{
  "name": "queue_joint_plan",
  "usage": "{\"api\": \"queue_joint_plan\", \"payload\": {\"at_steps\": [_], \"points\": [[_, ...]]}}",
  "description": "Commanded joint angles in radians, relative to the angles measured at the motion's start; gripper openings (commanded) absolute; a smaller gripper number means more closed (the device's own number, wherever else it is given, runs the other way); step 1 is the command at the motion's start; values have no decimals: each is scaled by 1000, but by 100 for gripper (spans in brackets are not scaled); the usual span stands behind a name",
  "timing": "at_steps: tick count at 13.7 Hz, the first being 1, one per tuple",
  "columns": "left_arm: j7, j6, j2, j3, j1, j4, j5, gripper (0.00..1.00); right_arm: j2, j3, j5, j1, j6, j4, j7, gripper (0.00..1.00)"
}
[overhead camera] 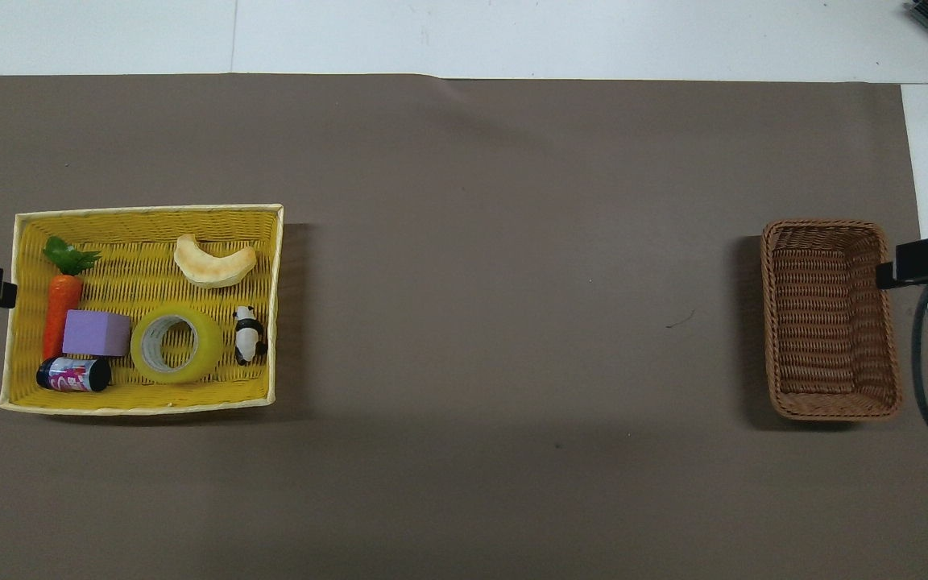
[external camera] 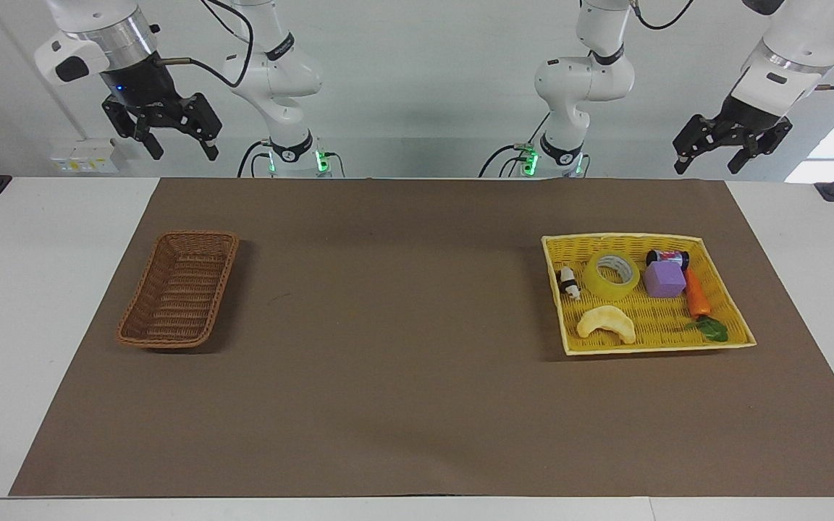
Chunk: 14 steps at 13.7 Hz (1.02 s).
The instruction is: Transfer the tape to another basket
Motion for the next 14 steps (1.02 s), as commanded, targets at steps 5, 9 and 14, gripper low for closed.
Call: {"api": "queue_joint_plan", "payload": {"at_steps": [5,9,14], "points": [[37,4,-27,3,-3,-44,8,100,-21,4,-9,-3,18,-26,-14,100],[64,47,-29,3,3,-82,5,100,-21,4,-9,-3,18,-26,-14,100],[102,183,-47,3,0,-224,1,100,-21,4,-9,-3,18,-26,-14,100]]}}
